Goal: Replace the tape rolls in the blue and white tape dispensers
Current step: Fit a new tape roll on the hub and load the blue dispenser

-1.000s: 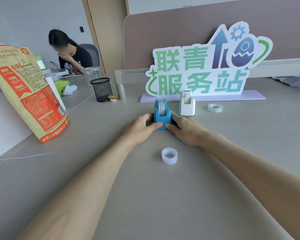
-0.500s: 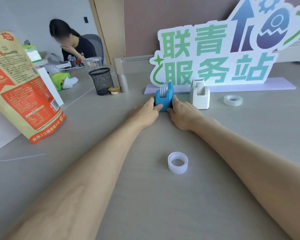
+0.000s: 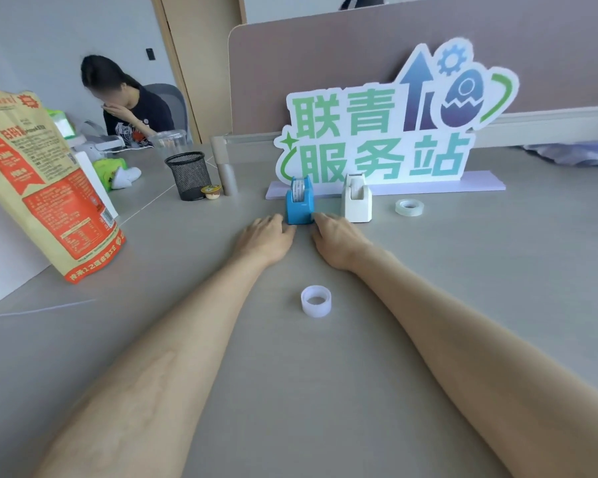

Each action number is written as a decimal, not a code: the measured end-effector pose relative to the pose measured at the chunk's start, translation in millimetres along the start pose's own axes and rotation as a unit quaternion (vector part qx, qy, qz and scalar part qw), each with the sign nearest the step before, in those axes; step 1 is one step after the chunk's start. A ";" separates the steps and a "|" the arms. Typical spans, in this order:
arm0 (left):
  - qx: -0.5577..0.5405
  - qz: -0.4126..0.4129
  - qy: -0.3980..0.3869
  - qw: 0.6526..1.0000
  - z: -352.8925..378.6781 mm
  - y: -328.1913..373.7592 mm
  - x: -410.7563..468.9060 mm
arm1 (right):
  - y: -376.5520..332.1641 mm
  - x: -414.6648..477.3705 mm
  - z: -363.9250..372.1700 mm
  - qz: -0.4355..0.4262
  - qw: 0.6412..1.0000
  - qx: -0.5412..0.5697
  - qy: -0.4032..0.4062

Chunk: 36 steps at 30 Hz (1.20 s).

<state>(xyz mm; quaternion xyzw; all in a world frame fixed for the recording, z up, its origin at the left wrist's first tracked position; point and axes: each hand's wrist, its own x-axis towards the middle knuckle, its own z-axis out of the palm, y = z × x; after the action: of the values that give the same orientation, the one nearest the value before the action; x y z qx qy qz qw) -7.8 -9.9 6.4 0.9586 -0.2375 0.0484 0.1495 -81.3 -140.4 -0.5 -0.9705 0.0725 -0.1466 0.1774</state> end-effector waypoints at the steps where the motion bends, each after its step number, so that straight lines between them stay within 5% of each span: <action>1: 0.003 0.003 -0.001 1.000 -0.1 -0.7 -6.0 | 0.2 -7.3 -0.4 -0.006 1.000 -0.004 -0.006; 10: -0.138 0.065 -0.022 0.988 -9.4 -6.1 -73.4 | -2.5 -58.7 -10.7 0.013 1.000 0.011 0.023; 15: -0.346 0.073 -0.072 0.933 -26.0 -2.6 -129.5 | -7.7 -84.5 -16.6 -0.005 1.000 0.020 0.014; 20: -0.239 0.137 -0.038 0.961 -22.1 -6.2 -143.4 | -6.2 -110.1 -21.9 -0.058 0.998 0.031 0.014; 22: -0.277 0.132 -0.033 0.951 -24.0 -6.8 -142.7 | -4.2 -115.6 -23.8 -0.075 0.996 0.035 0.018; 26: -0.369 0.066 0.013 0.927 -24.5 -14.3 -131.6 | -2.5 -117.7 -23.6 -0.086 0.995 0.039 0.025; 31: -0.284 0.005 0.103 0.953 -20.7 -31.0 -83.8 | 9.1 -100.6 -31.3 -0.070 0.996 0.041 0.033; 36: -0.237 -0.073 0.074 0.966 -18.3 -29.0 -24.6 | 22.0 -68.7 -31.5 0.046 0.996 0.034 0.070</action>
<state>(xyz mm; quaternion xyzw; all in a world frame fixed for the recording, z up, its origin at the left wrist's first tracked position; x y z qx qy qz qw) -16.3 31.1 12.1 0.9041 -0.1593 0.0506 0.3933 -158.0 -157.8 1.8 -0.9469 0.1240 -0.2083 0.2110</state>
